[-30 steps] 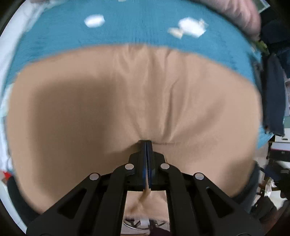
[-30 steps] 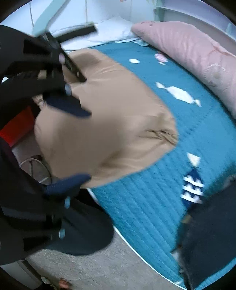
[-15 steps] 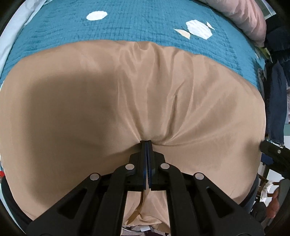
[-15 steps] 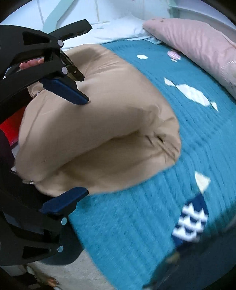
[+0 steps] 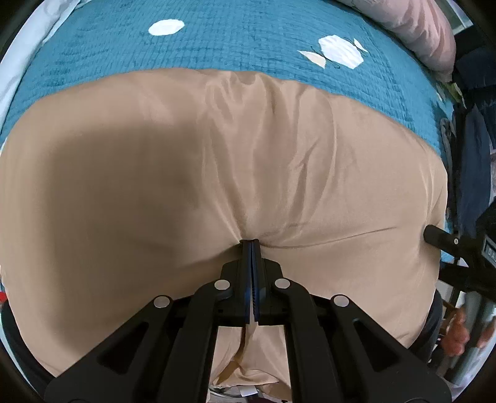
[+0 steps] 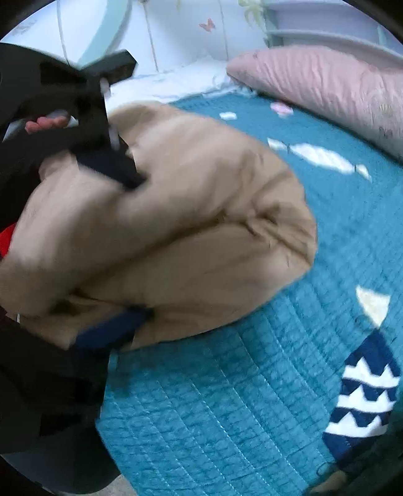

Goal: Fold large clothes

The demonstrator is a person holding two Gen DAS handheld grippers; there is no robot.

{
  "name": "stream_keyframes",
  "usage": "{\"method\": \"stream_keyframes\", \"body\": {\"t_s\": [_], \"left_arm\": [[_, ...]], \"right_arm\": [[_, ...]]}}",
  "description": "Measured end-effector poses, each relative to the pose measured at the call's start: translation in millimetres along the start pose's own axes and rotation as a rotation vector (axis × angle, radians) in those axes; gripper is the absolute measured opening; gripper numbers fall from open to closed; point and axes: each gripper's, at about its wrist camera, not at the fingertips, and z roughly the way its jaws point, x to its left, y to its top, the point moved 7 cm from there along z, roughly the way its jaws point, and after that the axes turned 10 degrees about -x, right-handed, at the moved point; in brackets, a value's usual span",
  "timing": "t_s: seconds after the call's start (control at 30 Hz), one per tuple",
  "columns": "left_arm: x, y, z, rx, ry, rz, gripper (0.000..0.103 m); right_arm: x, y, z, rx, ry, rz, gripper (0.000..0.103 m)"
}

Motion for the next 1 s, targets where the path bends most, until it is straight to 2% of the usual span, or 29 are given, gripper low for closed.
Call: {"method": "stream_keyframes", "body": {"t_s": [0.03,0.1,0.17,0.27,0.33,0.5,0.53,0.57,0.67,0.8,0.93,0.97,1.0], "left_arm": [[0.3,-0.1,-0.1,-0.001,0.001,-0.001,0.002],[0.9,0.4,0.1,0.001,0.000,-0.004,0.002],[1.7,0.1,-0.1,-0.001,-0.004,-0.005,0.002],[3.1,-0.5,0.3,-0.002,-0.011,-0.009,0.002],[3.2,-0.5,0.4,0.001,-0.012,-0.009,0.002],[2.9,-0.8,-0.9,0.003,-0.013,-0.010,0.002],[3.3,-0.5,-1.1,0.003,-0.013,-0.011,0.002],[3.3,-0.5,-1.0,0.002,-0.015,-0.011,0.002],[3.9,-0.4,0.1,0.002,-0.018,-0.013,0.002],[3.1,-0.1,0.3,-0.001,-0.017,-0.010,0.002],[2.4,0.4,0.6,-0.001,-0.013,-0.011,0.002],[2.3,0.4,0.5,-0.002,-0.013,-0.011,0.002],[2.2,0.4,0.3,-0.003,-0.012,-0.010,0.002]], "right_arm": [[3.7,-2.1,-3.2,-0.005,-0.010,-0.013,0.053],[7.0,-0.9,-12.5,-0.015,-0.092,-0.060,0.060],[7.7,0.4,-16.5,-0.012,-0.133,-0.061,0.082],[6.7,10.5,-21.9,-0.071,-0.185,-0.088,0.088],[-0.7,14.0,-21.9,-0.052,-0.201,-0.077,0.088],[-13.3,16.9,9.2,0.035,-0.108,-0.017,0.088],[-14.5,16.7,14.7,0.045,-0.083,0.008,0.092],[-15.3,15.8,17.2,0.048,-0.046,0.024,0.097],[-17.7,17.0,20.8,0.034,0.011,0.048,0.097],[2.7,5.3,3.5,0.058,0.189,0.052,0.090],[23.5,-11.7,11.9,0.083,0.082,-0.093,0.090],[23.5,-13.4,18.0,0.089,0.024,-0.131,0.090],[19.2,-13.6,29.0,0.082,-0.075,-0.164,0.087]]}}
